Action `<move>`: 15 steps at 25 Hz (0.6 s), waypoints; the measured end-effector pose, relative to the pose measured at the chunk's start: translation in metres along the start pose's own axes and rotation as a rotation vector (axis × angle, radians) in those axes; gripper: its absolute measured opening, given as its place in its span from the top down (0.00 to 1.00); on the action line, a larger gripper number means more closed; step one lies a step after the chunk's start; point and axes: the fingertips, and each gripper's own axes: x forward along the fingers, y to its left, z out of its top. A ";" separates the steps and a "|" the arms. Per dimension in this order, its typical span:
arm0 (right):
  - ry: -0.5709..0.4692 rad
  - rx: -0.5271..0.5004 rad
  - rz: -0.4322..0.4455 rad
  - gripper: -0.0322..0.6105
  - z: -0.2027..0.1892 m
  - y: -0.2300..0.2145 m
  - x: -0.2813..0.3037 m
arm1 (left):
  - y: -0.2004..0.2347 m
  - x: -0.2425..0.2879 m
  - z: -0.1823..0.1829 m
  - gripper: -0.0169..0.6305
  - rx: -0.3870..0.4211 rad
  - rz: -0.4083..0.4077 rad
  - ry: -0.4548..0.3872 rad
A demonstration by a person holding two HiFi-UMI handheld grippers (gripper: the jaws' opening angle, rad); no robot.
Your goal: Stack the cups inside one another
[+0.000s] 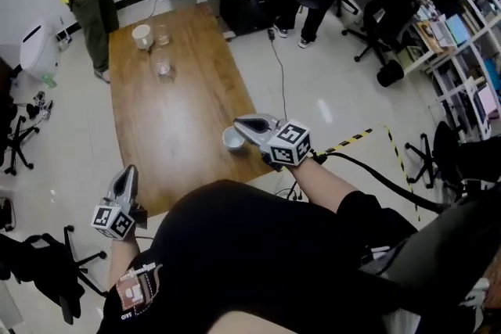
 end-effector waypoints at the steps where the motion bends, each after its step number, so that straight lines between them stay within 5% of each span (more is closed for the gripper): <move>1: 0.001 -0.001 0.006 0.93 0.003 0.000 -0.002 | -0.005 0.000 0.002 0.97 0.003 0.002 -0.006; 15: -0.003 -0.002 -0.002 0.93 0.005 -0.004 -0.024 | -0.026 0.008 0.005 0.97 0.013 -0.015 -0.010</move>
